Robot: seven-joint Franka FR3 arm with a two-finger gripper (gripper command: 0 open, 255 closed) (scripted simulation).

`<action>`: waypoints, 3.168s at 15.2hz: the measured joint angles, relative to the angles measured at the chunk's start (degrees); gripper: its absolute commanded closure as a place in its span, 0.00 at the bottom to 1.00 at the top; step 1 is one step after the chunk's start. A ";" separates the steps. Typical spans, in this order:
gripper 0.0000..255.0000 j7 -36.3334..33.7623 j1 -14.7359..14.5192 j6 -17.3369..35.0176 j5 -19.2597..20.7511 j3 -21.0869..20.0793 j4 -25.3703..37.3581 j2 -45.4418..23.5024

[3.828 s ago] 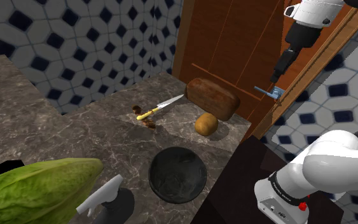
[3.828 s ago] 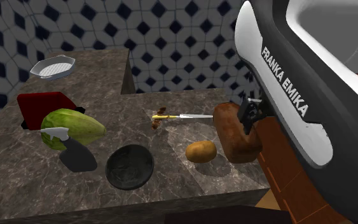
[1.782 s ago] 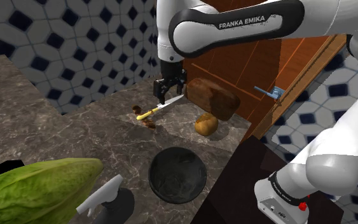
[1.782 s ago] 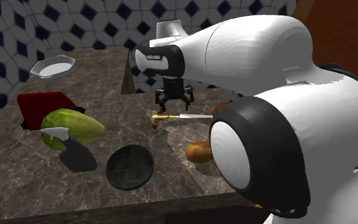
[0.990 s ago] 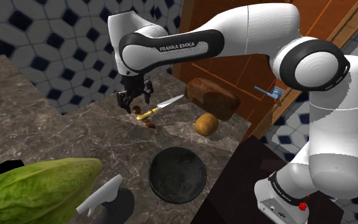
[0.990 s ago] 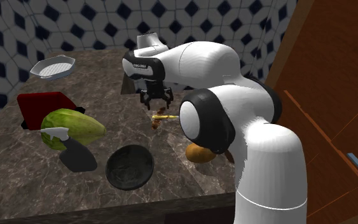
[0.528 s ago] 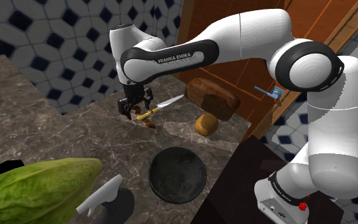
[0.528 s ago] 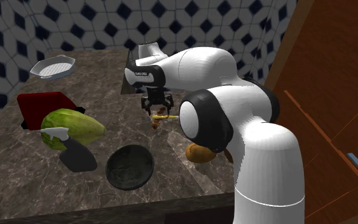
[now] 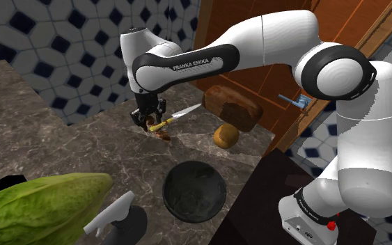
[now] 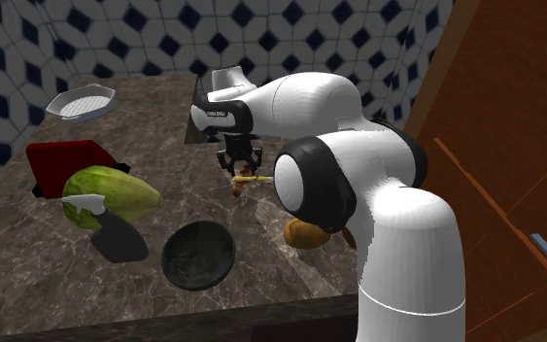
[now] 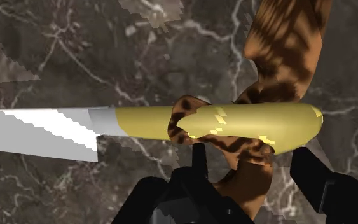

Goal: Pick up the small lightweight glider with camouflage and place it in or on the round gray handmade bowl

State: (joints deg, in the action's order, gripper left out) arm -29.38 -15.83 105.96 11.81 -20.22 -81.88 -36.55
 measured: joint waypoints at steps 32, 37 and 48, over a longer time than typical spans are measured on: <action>1.00 1.07 -0.72 -14.74 -1.37 -0.86 11.62 3.45; 1.00 1.26 -1.23 -18.72 -1.39 -0.93 15.76 3.35; 1.00 -4.16 -0.53 -10.36 -7.52 -4.74 -10.32 21.74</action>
State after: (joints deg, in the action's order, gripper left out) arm -33.54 -16.36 95.60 4.28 -24.96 -92.19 -14.80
